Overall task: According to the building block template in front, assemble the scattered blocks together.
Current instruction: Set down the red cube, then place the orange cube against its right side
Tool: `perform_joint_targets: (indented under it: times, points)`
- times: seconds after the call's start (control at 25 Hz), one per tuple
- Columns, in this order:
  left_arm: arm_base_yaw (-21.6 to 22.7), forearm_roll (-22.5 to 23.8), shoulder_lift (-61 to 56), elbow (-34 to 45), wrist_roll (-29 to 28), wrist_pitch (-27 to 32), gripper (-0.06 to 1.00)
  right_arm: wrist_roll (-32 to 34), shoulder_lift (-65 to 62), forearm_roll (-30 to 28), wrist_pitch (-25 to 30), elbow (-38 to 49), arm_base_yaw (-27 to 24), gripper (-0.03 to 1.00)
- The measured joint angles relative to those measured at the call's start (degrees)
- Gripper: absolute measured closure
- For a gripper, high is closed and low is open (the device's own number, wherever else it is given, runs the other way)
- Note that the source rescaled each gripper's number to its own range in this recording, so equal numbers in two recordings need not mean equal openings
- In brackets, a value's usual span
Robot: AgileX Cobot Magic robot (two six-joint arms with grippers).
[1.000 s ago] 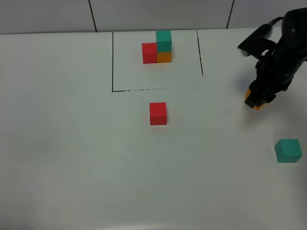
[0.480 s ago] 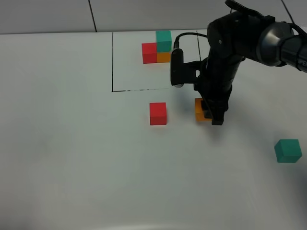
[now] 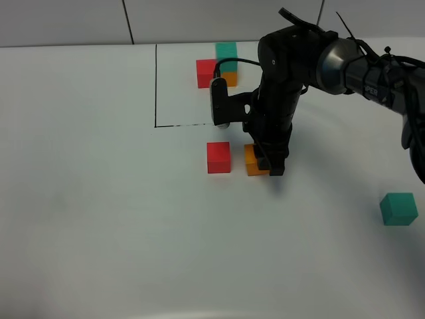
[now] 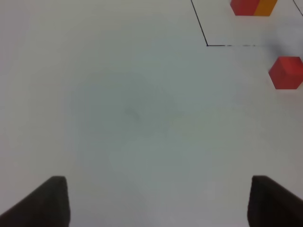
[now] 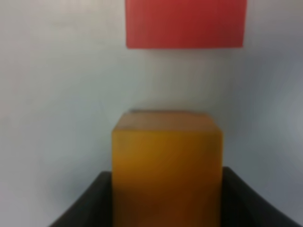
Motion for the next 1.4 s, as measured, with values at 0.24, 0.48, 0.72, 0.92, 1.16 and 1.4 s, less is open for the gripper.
perform_joint_targets:
  times: [0.24, 0.48, 0.72, 0.92, 1.16, 1.4]
  points:
    - [0.0, 0.0, 0.0, 0.0, 0.0, 0.0, 0.28, -0.23, 0.99, 1.01, -2.12, -0.35, 0.0, 0.97]
    - [0.0, 0.0, 0.0, 0.0, 0.0, 0.0, 0.28, -0.38, 1.06, 2.3, -2.53, -0.35, 0.0, 0.97]
    - [0.0, 0.0, 0.0, 0.0, 0.0, 0.0, 0.28, -0.49, 1.12, 2.68, -3.2, -0.35, 0.7, 0.97]
    - [0.0, 0.0, 0.0, 0.0, 0.0, 0.0, 0.28, -0.61, 1.12, 2.85, -3.58, -0.35, 1.04, 0.97]
    - [0.0, 0.0, 0.0, 0.0, 0.0, 0.0, 0.28, -0.61, 1.12, 3.04, -4.25, -0.35, 1.1, 0.97]
    - [0.0, 0.0, 0.0, 0.0, 0.0, 0.0, 0.28, -0.61, 1.12, 3.04, -4.81, -0.35, 1.15, 0.97]
